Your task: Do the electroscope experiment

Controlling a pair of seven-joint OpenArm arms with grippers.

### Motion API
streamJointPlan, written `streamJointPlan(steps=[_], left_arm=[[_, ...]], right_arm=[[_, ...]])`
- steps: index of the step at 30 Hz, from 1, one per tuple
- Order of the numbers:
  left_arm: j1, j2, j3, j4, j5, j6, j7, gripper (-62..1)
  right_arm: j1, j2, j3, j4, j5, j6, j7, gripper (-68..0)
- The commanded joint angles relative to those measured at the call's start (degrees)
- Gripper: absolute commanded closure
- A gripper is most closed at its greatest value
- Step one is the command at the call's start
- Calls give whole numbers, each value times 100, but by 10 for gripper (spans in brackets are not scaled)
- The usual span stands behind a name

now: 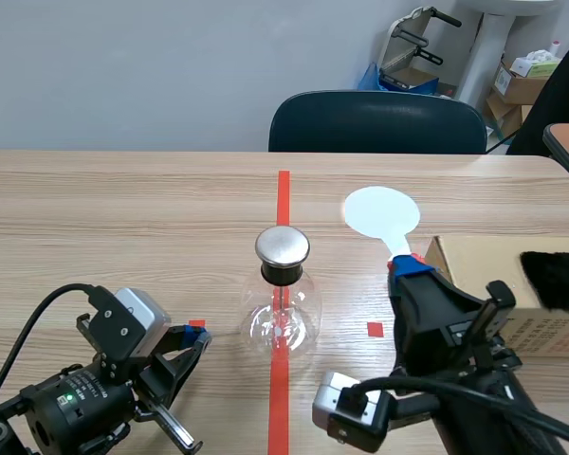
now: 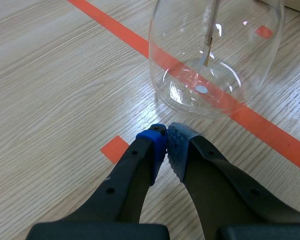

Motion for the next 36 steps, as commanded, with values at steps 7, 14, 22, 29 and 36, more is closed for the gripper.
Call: streamJointPlan(steps=[7,14,22,29,36], left_arm=[[13,15,-37,87,-17,-15,-57,-55],[13,15,-37,87,-17,-15,-57,-55],[13,15,-37,87,-17,-15,-57,-55],[13,15,-37,87,-17,-15,-57,-55],[13,13,-37,87,-17,-15,-57,-55]], right_arm=[[68,46,17,11,-9,-350,811,-10],[68,46,17,11,-9,-350,1657,-10],[68,46,17,11,-9,-350,2028,-10],[68,46,17,11,-9,-350,2028,-10],[68,46,17,11,-9,-350,1985,-10]])
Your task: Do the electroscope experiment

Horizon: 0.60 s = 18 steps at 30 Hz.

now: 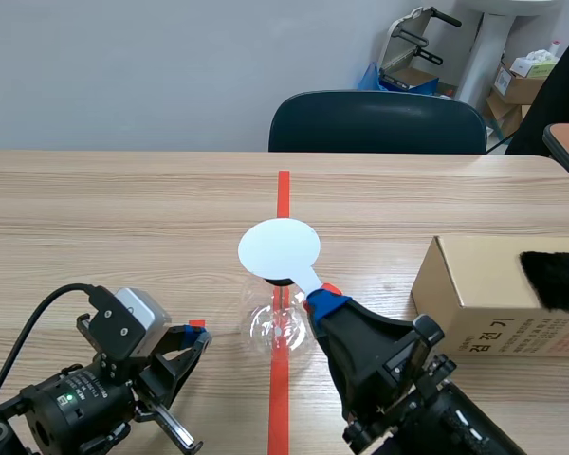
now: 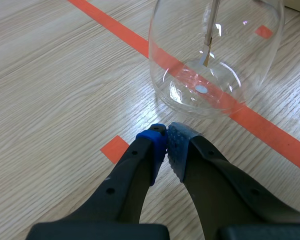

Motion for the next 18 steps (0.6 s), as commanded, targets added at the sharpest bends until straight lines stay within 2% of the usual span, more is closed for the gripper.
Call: streamJointPlan(steps=[1,5,18], left_arm=[[13,13,-37,87,-17,-15,-57,-55],[13,13,-37,87,-15,-15,-57,-55],[13,13,-37,87,-15,-15,142,-55]], right_arm=[[68,46,17,11,-9,-350,-101,-10],[68,46,17,11,-9,-350,-546,-11],[68,48,17,11,-9,-350,-2868,-10]])
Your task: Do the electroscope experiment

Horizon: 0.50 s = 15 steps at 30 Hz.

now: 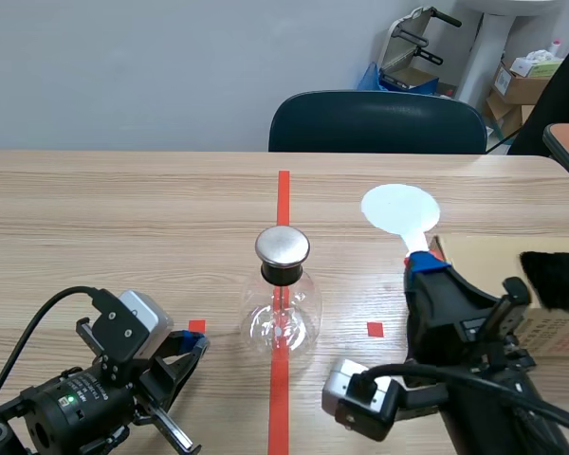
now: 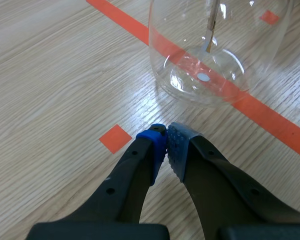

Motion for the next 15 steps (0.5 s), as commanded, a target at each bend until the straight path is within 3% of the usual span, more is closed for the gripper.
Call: streamJointPlan(steps=[1,9,15], left_arm=[[11,15,-37,87,-17,-15,-98,-55],[11,31,-35,87,-17,-15,-136,-55],[11,31,-35,87,-17,-15,-101,-55]], right_arm=[[66,48,17,11,-9,-350,-170,-11],[66,48,17,11,-9,-350,-914,-11],[66,48,17,11,-9,-350,-1064,-10]])
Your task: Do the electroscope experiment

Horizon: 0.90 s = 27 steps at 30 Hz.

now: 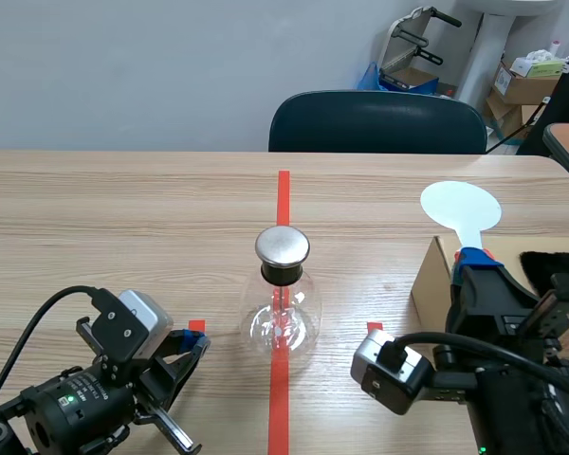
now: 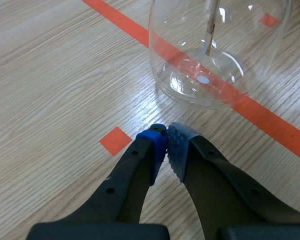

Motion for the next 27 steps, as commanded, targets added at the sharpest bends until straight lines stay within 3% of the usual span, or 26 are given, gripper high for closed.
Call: streamJointPlan(steps=[1,27], left_arm=[[11,28,-35,87,-17,-13,-66,-55],[24,44,-35,87,-20,-20,-85,-55]], right_arm=[[66,48,17,11,-9,-350,-28,-10],[66,48,17,11,-9,-350,-20,-10]])
